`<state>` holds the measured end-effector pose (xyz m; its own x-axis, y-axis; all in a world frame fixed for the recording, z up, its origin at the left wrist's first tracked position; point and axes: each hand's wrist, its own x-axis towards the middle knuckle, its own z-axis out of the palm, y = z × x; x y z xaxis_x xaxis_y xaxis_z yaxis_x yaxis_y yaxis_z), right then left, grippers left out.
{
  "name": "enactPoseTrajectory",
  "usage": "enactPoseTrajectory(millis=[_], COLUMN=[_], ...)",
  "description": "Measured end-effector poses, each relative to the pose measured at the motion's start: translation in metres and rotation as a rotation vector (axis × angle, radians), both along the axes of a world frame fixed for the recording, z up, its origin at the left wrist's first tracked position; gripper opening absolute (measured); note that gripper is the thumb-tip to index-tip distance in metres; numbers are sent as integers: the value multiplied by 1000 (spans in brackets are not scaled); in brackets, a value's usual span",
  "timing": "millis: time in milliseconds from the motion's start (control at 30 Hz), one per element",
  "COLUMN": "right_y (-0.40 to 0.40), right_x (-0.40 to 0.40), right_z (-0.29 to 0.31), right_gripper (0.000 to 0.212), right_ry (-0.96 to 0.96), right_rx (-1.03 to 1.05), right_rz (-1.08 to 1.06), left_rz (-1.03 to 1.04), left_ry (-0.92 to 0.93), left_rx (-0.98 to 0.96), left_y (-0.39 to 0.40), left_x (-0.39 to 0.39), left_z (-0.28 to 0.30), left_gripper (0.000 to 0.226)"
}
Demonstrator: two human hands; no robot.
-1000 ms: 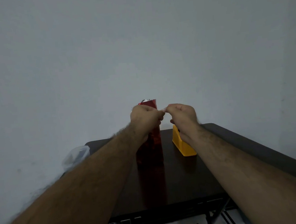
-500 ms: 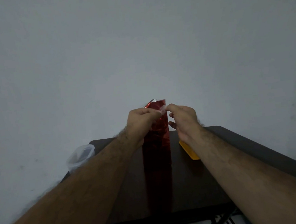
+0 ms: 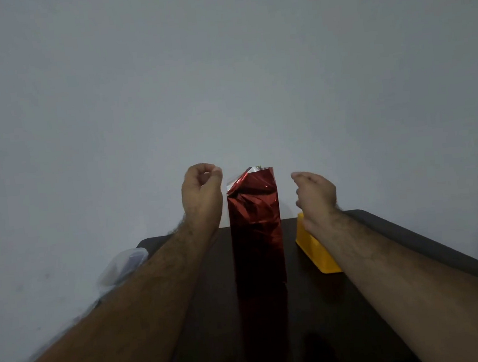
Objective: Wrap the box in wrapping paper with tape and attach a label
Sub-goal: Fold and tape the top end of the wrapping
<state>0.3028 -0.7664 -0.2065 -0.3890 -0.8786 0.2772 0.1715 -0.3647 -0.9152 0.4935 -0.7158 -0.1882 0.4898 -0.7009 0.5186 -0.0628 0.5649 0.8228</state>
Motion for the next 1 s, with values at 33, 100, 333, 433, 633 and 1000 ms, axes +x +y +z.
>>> enactPoseTrajectory(millis=[33, 100, 333, 433, 633, 1000], right_y=[-9, -22, -41, -41, -29, -29], right_x=[-1, 1, 13, 12, 18, 23], right_z=[-1, -1, -4, -11, -21, -30], right_gripper=[19, 19, 28, 25, 17, 27], right_ry=[21, 47, 108, 109, 160, 151], right_rx=[44, 123, 180, 120, -14, -161], right_rz=[65, 202, 407, 444, 461, 525], left_rz=[15, 29, -155, -190, -301, -224], left_ry=[-25, -90, -208, -230, -282, -393], left_rx=[27, 89, 146, 137, 78, 144], left_y=[-8, -22, -37, -33, -28, -25], left_x=[3, 5, 9, 17, 24, 20], left_z=[-3, -8, -15, -16, -19, 6], left_gripper=[8, 18, 45, 54, 72, 24])
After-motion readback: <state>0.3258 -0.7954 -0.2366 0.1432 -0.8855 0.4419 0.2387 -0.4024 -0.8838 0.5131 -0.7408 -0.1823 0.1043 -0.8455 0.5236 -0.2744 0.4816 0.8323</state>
